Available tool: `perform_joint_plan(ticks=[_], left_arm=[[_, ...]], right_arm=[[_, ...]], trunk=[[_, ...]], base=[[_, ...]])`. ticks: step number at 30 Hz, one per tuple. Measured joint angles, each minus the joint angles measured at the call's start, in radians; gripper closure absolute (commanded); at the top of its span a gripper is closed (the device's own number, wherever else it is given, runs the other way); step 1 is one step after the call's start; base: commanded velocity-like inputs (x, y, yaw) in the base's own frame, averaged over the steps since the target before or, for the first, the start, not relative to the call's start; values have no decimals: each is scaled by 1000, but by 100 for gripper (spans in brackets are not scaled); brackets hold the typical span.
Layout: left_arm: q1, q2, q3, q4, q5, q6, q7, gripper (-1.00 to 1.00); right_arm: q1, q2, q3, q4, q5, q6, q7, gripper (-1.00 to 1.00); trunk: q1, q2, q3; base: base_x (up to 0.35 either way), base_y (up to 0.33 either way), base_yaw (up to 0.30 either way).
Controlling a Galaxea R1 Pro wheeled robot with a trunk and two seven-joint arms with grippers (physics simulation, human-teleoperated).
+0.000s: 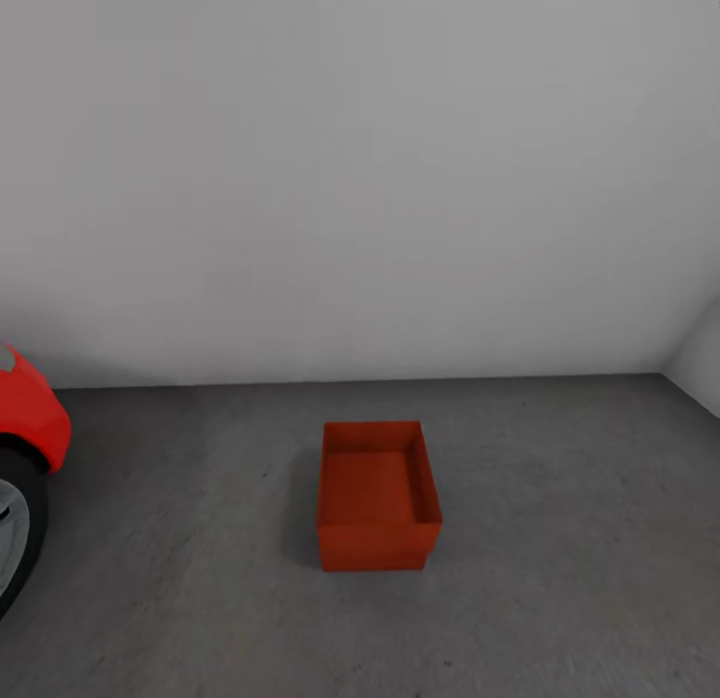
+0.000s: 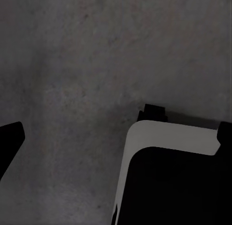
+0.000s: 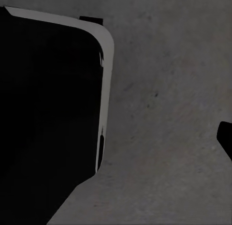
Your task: Move the two storage containers from the living room to the garage. In the garage, place one container on the floor and stack the other container on top of it (either order is fine).
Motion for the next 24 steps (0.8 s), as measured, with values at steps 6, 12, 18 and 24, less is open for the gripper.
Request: perform_joint_plan(ticks=[6, 12, 18, 24], left_arm=[[0, 0, 0, 0, 0, 0, 0, -100], [0, 0, 0, 0, 0, 0, 0, -100], [0, 0, 0, 0, 0, 0, 0, -100], [0, 0, 0, 0, 0, 0, 0, -100]], right_arm=[[3, -5, 1, 1, -11, -35, 26, -100], [5, -7, 1, 1, -12, -52, 30, -100], [26, -9, 1, 0, -12, -101, 30, -100], [29, -10, 1, 0, -12, -105, 30, -100]], trunk=[[0, 0, 10], [0, 0, 20], [0, 0, 30], [0, 0, 40]], base=[[0, 0, 0], [0, 0, 0], [0, 0, 0], [0, 0, 0]])
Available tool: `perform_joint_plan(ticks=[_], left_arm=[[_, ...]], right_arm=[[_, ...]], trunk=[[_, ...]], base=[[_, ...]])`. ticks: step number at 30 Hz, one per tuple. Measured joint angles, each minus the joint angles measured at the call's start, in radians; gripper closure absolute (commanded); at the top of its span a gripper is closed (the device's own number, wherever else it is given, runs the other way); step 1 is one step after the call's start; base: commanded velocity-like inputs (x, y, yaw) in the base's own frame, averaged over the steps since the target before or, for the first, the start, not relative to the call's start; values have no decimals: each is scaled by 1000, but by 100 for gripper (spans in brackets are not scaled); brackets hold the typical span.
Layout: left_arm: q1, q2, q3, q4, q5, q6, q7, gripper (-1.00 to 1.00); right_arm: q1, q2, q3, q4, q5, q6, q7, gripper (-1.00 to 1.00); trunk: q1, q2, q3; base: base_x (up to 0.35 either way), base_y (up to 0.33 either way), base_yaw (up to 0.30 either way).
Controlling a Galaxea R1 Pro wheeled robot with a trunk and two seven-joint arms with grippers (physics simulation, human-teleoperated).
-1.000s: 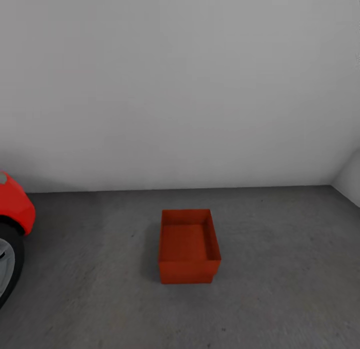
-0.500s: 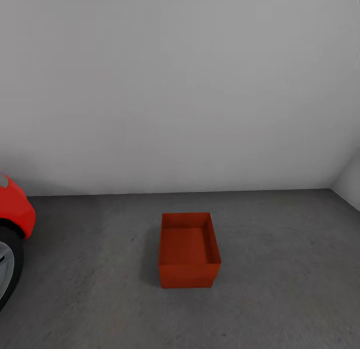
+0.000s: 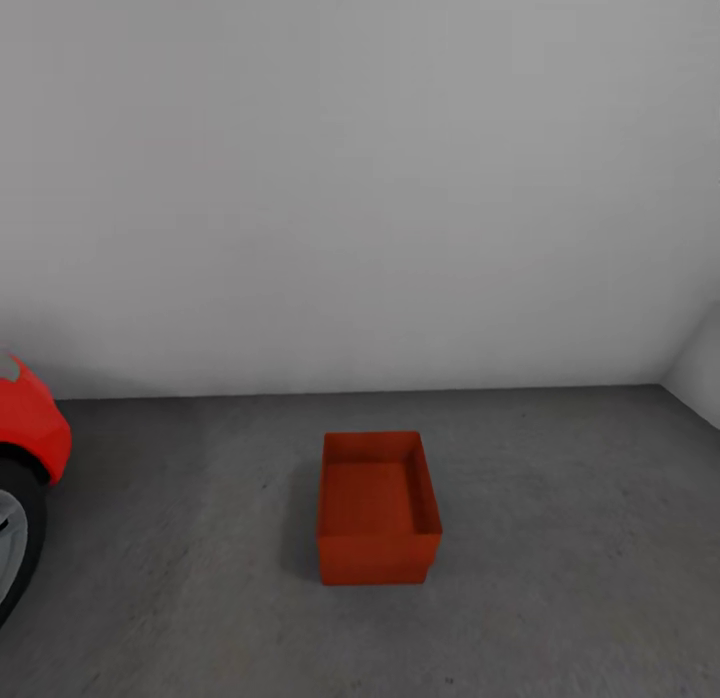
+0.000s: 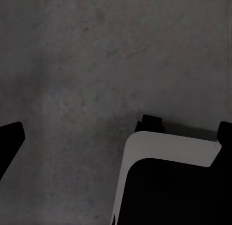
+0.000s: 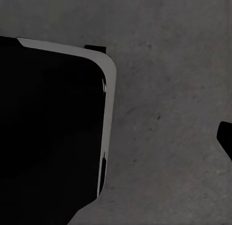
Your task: Move the two storage containers from the living room to the garage. In the garage, place one container on the floor and stack the other container on top of it (either order is fine).
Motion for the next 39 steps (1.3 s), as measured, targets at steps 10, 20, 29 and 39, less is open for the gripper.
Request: perform_joint_plan(ticks=[10, 20, 29, 39], left_arm=[[0, 0, 0, 0, 0, 0, 0, -100], [0, 0, 0, 0, 0, 0, 0, -100], [0, 0, 0, 0, 0, 0, 0, -100], [0, 0, 0, 0, 0, 0, 0, -100]], right_arm=[[0, 0, 0, 0, 3, 5, 0, -100], [1, 1, 0, 0, 9, 7, -8, -100], [1, 1, 1, 0, 9, 8, -10, -100], [1, 1, 1, 0, 10, 7, -10, -100]], trunk=[[0, 0, 17], [0, 0, 33], [0, 0, 48], [0, 0, 64]], base=[[0, 0, 0], [0, 0, 0], [0, 0, 0], [0, 0, 0]])
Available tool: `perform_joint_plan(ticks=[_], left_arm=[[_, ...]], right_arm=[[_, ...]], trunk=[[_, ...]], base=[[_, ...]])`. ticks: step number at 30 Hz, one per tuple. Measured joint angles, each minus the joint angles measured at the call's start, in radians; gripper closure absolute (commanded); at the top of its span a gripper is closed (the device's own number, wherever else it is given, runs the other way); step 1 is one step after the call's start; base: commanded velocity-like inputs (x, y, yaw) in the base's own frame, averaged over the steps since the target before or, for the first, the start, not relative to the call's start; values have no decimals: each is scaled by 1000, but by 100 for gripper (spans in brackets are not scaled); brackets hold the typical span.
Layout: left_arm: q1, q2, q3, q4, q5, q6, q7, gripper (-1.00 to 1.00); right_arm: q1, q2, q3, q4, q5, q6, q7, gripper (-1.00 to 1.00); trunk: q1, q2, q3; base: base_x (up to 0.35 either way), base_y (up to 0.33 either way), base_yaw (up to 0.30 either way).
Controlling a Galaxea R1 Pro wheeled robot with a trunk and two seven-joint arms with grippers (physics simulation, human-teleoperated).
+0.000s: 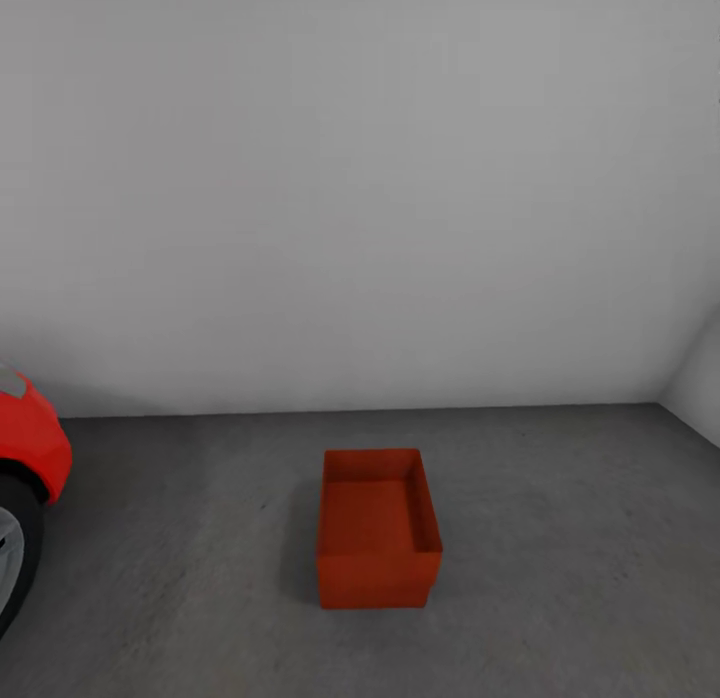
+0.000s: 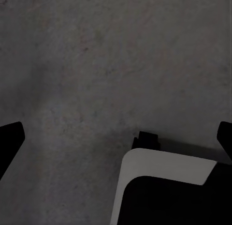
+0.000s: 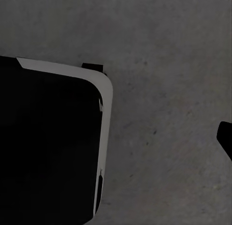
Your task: Move the two storage containers from the living room to the garage. In the garage, place one container on the floor and stack the other container on top of it (either order is fine).
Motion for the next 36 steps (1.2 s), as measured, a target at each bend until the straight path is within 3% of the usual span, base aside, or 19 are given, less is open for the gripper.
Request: perform_joint_plan(ticks=[27, 36], left_arm=[[0, 0, 0, 0, 0, 0, 0, -100], [0, 0, 0, 0, 0, 0, 0, -100]], right_arm=[[1, 2, 2, 0, 5, 0, 2, -100], [1, 1, 5, 0, 96, 3, 12, -100]], trunk=[[0, 0, 45], [0, 0, 59]], base=[[0, 0, 0], [0, 0, 0]])
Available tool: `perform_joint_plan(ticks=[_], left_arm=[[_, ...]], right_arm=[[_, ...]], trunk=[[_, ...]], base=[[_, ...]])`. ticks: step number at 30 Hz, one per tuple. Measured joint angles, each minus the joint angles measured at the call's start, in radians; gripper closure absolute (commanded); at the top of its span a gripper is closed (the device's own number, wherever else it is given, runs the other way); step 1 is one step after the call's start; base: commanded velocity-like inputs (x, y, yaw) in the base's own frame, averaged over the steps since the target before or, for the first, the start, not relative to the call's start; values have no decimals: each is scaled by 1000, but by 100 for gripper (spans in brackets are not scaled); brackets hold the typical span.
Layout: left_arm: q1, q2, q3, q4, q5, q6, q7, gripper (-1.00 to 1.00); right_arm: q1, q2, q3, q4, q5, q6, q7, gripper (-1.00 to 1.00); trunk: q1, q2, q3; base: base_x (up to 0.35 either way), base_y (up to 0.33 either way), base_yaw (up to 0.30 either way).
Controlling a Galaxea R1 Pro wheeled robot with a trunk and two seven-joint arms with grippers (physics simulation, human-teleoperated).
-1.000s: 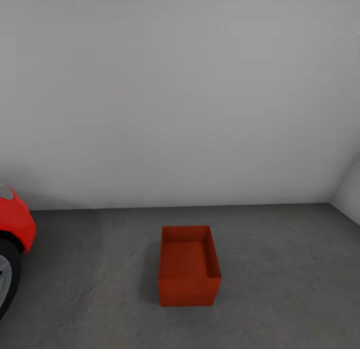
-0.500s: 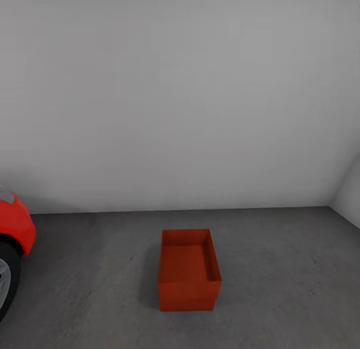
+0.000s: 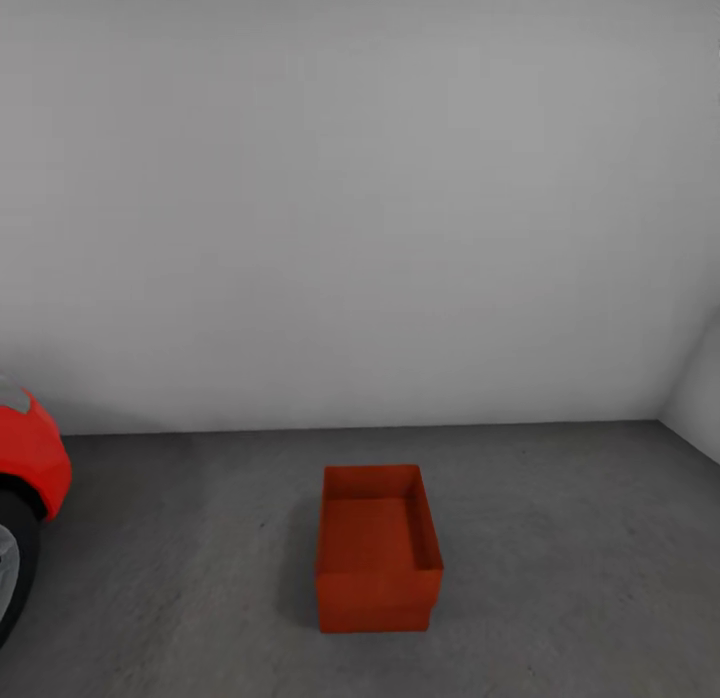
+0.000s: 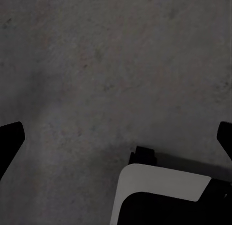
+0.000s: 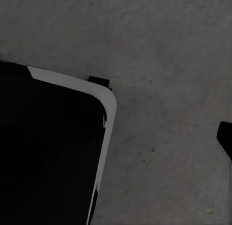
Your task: Move the two storage containers from the living room to the garage. In the garage, place one container on the floor and stack the other container on top of it (either order is fine).
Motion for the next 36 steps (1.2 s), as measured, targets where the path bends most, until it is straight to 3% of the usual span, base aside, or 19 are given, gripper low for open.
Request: perform_joint_plan(ticks=[8, 20, 24, 27, 30, 32, 36], left_arm=[[0, 0, 0, 0, 0, 0, 0, -100], [0, 0, 0, 0, 0, 0, 0, -100], [0, 0, 0, 0, 1, 0, 0, -100], [2, -5, 1, 4, 7, 4, -1, -100], [37, -14, 3, 6, 10, 7, -2, -100], [97, -17, 4, 6, 10, 6, -4, -100], [149, -11, 3, 5, 9, -3, -16, -100]], right_arm=[[0, 2, 2, 0, 18, 2, 0, -100], [-1, 2, -8, 0, 10, 10, -9, -100], [0, 3, -31, -1, 7, 11, -21, -100], [0, 4, -70, 0, 7, 22, -30, -100], [-1, 10, -91, -1, 7, 50, -33, -100], [0, 15, -100, -2, 8, 79, -34, -100], [0, 26, -110, -3, 8, 97, -34, -100]], trunk=[[0, 0, 13], [0, 0, 33], [0, 0, 40], [0, 0, 45], [0, 0, 49], [0, 0, 53], [0, 0, 59]], base=[[0, 0, 0], [0, 0, 0], [0, 0, 0], [0, 0, 0], [0, 0, 0], [0, 0, 0], [0, 0, 0]])
